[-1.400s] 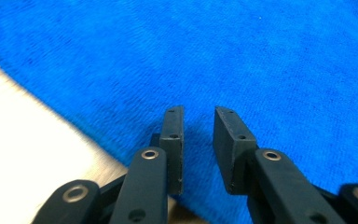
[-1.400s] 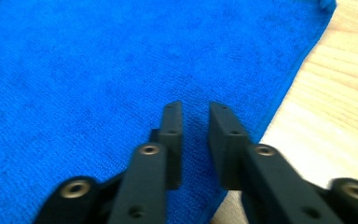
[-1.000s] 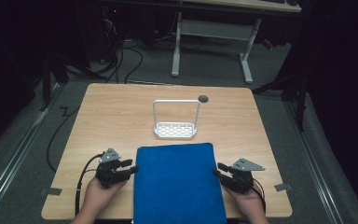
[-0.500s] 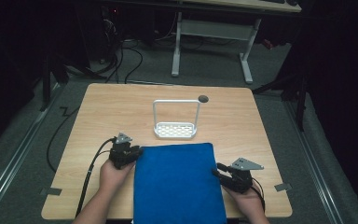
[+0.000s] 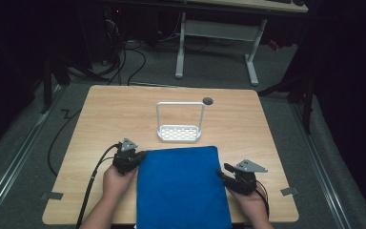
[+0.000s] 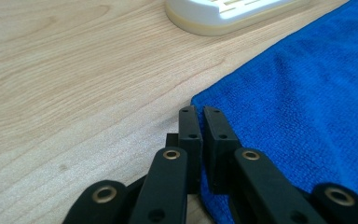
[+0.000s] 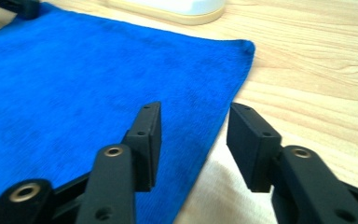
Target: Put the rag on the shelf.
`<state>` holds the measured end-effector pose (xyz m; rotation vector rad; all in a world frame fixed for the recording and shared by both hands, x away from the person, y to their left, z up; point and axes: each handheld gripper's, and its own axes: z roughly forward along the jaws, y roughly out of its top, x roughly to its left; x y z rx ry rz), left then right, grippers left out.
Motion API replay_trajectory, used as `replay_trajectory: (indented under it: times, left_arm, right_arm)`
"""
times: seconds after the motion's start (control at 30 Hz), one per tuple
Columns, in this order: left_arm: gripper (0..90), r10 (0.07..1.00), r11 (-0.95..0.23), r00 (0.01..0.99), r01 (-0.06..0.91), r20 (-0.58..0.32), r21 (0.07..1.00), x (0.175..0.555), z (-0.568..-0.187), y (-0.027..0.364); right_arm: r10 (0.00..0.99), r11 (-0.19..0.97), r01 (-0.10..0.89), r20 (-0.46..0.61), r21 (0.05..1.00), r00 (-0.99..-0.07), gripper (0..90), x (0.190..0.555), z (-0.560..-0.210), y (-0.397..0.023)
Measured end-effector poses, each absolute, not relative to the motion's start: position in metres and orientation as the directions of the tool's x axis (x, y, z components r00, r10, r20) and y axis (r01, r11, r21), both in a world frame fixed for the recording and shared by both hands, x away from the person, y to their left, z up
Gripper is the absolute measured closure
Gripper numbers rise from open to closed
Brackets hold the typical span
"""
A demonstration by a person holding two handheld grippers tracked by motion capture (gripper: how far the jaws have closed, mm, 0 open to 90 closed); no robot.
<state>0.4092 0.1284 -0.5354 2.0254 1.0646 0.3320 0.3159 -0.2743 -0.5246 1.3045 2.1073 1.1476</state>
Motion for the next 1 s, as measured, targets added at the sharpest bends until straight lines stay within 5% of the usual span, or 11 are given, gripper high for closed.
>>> replay_trajectory:
  times: [0.4,0.63,0.7,1.0]
  left_arm:
    - [86.8,0.775,-0.300,0.610,0.584,-0.165,0.754,0.412,-0.536,0.131]
    - [86.4,0.774,-0.299,0.611,0.584,-0.166,0.754,0.412,-0.536,0.131]
    - [86.3,0.775,-0.298,0.609,0.584,-0.166,0.755,0.412,-0.536,0.130]
    - [86.2,0.778,-0.299,0.607,0.583,-0.161,0.755,0.412,-0.536,0.130]
  right_arm:
    - [0.926,0.188,0.625,0.076,0.757,-0.370,52.0,0.385,-0.519,-0.257]
    - [0.918,0.248,0.661,0.046,0.708,-0.394,57.7,0.414,-0.526,-0.253]
    - [0.913,0.269,0.655,0.029,0.706,-0.407,68.4,0.415,-0.526,-0.252]
    - [0.900,0.312,0.633,-0.006,0.708,-0.436,87.8,0.410,-0.527,-0.244]
